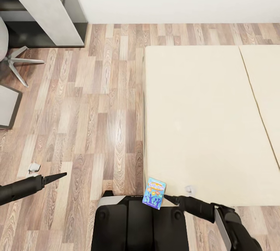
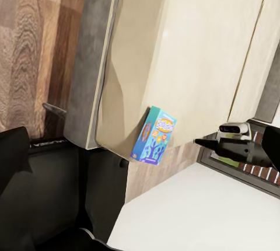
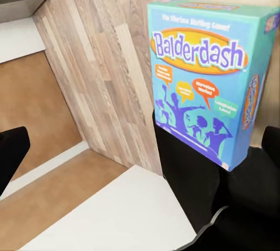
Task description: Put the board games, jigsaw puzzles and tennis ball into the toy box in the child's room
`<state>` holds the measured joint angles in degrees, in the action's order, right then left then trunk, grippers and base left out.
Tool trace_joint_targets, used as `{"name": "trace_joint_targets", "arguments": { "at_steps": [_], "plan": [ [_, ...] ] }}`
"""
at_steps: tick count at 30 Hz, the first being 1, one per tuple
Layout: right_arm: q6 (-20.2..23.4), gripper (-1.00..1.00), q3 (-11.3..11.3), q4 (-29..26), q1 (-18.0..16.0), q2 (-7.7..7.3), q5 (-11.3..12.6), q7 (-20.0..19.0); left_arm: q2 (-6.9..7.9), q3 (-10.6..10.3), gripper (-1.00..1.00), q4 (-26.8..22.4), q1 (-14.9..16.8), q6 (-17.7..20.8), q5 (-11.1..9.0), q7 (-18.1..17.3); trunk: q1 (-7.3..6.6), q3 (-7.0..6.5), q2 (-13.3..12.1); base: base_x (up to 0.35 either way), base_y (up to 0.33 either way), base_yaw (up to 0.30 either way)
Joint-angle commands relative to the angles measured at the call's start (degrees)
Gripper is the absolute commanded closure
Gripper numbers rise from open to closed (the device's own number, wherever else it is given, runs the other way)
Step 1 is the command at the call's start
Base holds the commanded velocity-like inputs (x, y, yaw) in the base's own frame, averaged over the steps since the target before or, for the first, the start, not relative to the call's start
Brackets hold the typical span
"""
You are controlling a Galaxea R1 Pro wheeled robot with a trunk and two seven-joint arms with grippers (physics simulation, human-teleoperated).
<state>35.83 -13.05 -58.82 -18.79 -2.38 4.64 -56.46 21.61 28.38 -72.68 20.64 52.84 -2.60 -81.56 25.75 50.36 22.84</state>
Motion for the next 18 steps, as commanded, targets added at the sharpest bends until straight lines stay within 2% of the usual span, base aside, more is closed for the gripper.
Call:
{"name": "trace_joint_targets", "arguments": {
  "at_steps": [1, 7, 18],
  "plan": [
    [0.1, -1.00, -0.4, -0.5, 0.3, 0.00, 0.4, -0.1, 0.01, 0.0, -1.00, 0.0, 0.0, 0.6, 0.0, -0.2, 0.04, 0.05, 0.1, 0.000, 0.000, 0.000],
    [-0.8, -1.00, -1.4, -2.2, 1.1, 0.01, 0.4, -0.1, 0.01, 0.0, -1.00, 0.0, 0.0, 0.6, 0.0, -0.2, 0.04, 0.05, 0.1, 0.000, 0.000, 0.000],
    [-0.8, -1.00, -1.8, -2.9, 1.3, 0.01, 0.4, 0.0, 0.01, 0.1, -1.00, -0.3, 0.0, 0.6, 0.0, -0.2, 0.04, 0.05, 0.1, 0.000, 0.000, 0.000]
  ]
}}
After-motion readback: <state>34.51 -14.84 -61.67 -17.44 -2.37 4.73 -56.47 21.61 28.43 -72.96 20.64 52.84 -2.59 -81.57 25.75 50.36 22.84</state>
